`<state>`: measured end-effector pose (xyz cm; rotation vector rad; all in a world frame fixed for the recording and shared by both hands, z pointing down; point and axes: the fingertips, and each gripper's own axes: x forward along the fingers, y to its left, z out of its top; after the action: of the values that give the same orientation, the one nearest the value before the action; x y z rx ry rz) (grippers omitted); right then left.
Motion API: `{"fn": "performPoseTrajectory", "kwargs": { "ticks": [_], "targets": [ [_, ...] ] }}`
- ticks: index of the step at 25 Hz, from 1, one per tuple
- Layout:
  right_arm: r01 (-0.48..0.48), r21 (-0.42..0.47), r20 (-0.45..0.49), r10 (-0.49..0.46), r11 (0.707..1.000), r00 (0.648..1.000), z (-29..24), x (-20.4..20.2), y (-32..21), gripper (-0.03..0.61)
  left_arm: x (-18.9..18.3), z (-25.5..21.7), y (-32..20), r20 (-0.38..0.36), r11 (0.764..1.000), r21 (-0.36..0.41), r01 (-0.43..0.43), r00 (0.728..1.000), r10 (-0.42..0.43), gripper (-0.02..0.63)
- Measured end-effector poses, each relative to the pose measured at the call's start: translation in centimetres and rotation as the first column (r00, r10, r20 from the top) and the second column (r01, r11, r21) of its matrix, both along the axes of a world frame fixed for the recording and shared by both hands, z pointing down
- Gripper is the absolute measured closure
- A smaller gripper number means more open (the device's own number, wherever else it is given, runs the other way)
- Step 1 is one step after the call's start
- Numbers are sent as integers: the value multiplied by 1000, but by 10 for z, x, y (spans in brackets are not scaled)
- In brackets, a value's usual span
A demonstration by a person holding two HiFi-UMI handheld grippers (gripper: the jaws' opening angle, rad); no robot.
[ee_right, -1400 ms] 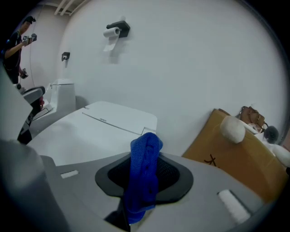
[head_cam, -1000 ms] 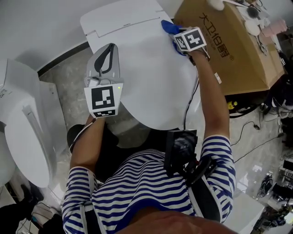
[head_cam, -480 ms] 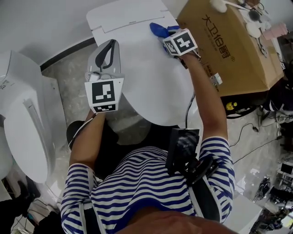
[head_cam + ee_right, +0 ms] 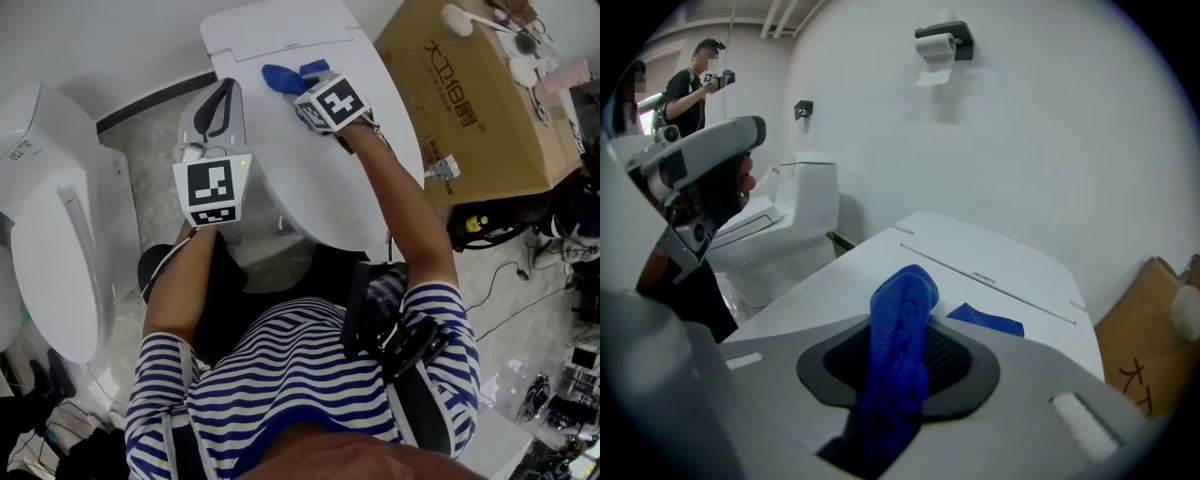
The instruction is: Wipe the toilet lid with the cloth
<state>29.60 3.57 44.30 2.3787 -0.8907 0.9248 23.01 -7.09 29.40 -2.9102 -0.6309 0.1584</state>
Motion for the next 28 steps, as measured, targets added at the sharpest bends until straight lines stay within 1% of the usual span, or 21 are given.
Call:
{"fn": "performPoseTrajectory", "kwargs": {
  "ticks": [5,11,18,22,25,28],
  "targets": [
    [87,5,-6,-87,996,996,-1,-19,-50,460,-3,-2,-17,-8,1000,0,21,1000,-21,611],
    [190,46,1,-191,981,982,-3,-49,-107,460,-3,-1,-32,-3,999,-7,40,999,-40,611],
    [283,68,16,-285,957,959,2,-77,-143,460,-5,-7,-31,-17,999,-11,30,999,-31,611],
    [277,100,-10,-278,956,961,-5,-76,-140,460,-5,-10,-27,-20,1000,-14,25,999,-26,611],
    [233,114,-42,-229,966,972,-17,-66,-118,460,-6,-14,-23,-30,1000,-24,16,999,-17,611],
    [166,116,-74,-158,979,985,-37,-51,-80,460,-5,-12,-17,-26,1000,-24,4,1000,-5,611]
  ]
}}
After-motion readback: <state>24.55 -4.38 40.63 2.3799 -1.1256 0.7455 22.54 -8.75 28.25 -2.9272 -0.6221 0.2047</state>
